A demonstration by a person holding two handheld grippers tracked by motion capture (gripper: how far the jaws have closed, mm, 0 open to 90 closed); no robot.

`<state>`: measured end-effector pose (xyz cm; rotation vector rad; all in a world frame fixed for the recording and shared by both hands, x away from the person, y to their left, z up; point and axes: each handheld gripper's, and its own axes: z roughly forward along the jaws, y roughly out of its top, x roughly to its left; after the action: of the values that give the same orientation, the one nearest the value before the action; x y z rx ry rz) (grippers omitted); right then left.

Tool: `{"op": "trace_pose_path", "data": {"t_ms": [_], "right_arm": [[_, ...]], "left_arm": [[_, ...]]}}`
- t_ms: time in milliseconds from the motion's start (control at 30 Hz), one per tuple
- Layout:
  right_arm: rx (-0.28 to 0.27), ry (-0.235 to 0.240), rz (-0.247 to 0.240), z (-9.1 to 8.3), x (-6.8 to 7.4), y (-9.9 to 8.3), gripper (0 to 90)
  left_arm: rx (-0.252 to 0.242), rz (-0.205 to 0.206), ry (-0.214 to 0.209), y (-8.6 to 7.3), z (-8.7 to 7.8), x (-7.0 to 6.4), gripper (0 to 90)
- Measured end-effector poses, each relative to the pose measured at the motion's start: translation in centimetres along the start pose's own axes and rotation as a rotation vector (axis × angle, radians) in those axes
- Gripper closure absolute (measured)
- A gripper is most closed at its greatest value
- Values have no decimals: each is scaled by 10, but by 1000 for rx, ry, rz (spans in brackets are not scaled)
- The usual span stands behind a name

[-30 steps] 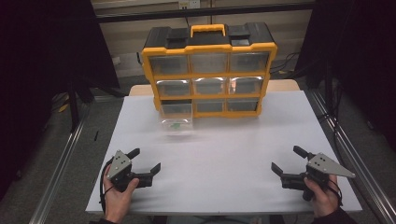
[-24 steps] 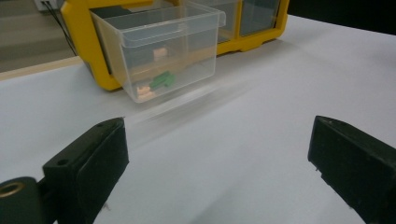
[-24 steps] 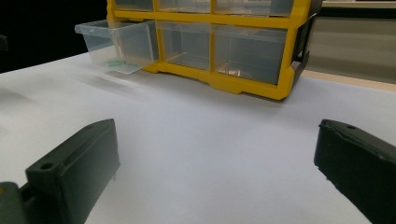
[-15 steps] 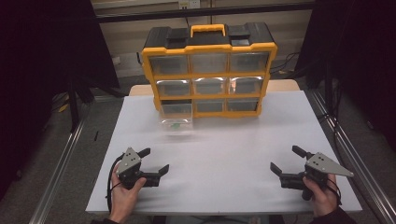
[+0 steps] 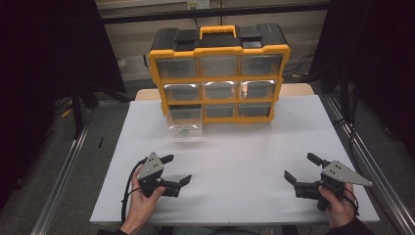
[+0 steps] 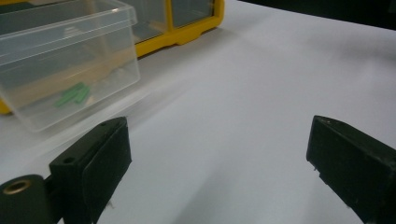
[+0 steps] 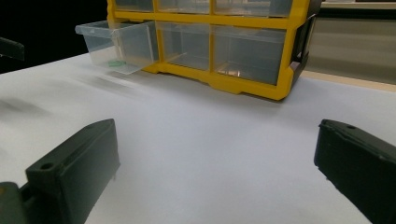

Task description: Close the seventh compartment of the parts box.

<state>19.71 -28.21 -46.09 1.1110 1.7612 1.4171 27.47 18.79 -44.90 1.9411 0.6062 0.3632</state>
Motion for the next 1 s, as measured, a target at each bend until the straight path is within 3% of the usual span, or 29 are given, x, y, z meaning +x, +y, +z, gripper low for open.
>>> {"op": "trace_pose_path", "data": {"t_ms": [33, 67, 200, 267, 367, 433, 533, 600, 700, 767, 900, 1000], "right_arm": [[-1, 1, -3, 0, 0, 0, 0], [1, -3, -2, 0, 0, 0, 0], [0, -5, 0, 1, 0, 0, 0], [0, -3, -1, 1, 0, 0, 0], [1, 0, 0, 1, 0, 0, 0], [2, 1, -1, 1, 0, 0, 0], [3, 5, -7, 1, 0, 0, 0], [1, 7, -7, 0, 0, 0, 0], [3, 8, -7, 0, 1, 0, 0], [4, 9, -6, 0, 1, 0, 0], [3, 11, -7, 0, 1, 0, 0], [5, 12, -7, 0, 1, 0, 0]], "left_arm": [[3, -1, 17, 1, 2, -2, 64], [20, 9, -15, 2, 5, -1, 63], [30, 7, -32, 2, 13, 1, 60], [45, 34, -28, 3, 16, 1, 59], [41, 25, -74, 6, 22, 1, 52], [29, 32, -75, 7, 24, 1, 47], [56, 36, -61, 6, 25, -1, 61], [55, 43, -78, 4, 24, -2, 114], [37, 35, -69, 5, 22, -3, 192], [35, 36, -90, 5, 21, -3, 260], [43, 60, -74, 3, 19, -4, 359], [36, 48, -92, 0, 18, -3, 432]]}}
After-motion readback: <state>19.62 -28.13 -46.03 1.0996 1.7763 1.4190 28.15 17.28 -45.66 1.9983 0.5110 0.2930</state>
